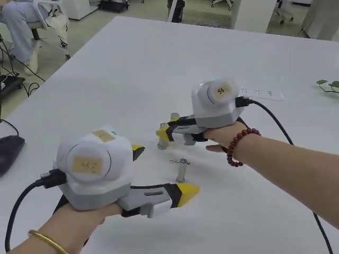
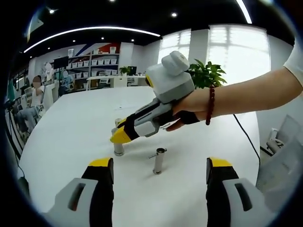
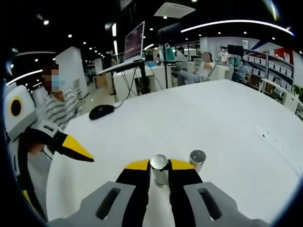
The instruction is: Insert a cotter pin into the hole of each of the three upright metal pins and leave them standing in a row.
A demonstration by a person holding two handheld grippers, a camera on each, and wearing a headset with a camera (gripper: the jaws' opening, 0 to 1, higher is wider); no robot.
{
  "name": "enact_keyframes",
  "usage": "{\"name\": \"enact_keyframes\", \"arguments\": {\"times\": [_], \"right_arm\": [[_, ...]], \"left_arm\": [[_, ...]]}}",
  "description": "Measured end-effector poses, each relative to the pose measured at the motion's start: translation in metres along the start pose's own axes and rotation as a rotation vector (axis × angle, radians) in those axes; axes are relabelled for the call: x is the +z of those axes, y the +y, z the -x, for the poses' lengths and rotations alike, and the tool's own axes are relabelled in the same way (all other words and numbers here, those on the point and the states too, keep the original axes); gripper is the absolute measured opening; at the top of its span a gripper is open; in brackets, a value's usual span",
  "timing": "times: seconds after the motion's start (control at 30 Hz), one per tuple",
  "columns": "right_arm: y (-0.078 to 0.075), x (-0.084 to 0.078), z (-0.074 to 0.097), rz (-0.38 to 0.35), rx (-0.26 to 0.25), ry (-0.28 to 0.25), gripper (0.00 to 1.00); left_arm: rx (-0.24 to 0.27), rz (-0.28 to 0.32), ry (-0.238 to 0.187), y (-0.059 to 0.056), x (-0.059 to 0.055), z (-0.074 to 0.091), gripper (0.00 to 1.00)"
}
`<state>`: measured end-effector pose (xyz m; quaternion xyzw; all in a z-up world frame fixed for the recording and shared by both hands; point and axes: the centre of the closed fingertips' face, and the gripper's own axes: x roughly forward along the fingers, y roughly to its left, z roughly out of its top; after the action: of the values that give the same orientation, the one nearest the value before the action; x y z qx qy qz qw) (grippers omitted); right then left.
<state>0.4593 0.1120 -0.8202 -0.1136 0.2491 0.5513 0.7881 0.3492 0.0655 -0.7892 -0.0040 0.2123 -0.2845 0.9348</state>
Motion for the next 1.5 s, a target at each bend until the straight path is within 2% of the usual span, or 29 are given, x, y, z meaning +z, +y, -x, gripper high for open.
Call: {"name": "enact_keyframes", "arguments": {"times": [0.13,0.3,0.5,0.77,1.07,1.5], "right_arm": [[0.004,0.001,0.002,0.022,0.0,0.008,0.15],[-0.001,0.001,0.001,0.028,-0.022,0.026,0.14],[0.001,-0.002,0.007,0.066,-0.024,0.059,0.13],[-0.005,-0.005,0.019,0.056,-0.036,0.057,0.13],[0.0,-0.013,0.047,0.036,-0.053,0.065,0.13],[-0.003,-0.032,0.087,0.01,-0.086,0.072,0.13]], "left_arm": [[0.001,-0.003,-0.002,0.0,0.001,0.002,0.8],[0.007,-0.011,0.005,0.0,0.001,0.002,0.79],[0.009,-0.016,0.013,0.001,-0.001,0.003,0.78],[0.01,-0.015,0.004,0.0,0.001,0.005,0.78],[-0.001,-0.025,-0.002,-0.006,0.006,0.005,0.77],[-0.001,-0.03,-0.007,-0.013,0.009,0.011,0.76]]}}
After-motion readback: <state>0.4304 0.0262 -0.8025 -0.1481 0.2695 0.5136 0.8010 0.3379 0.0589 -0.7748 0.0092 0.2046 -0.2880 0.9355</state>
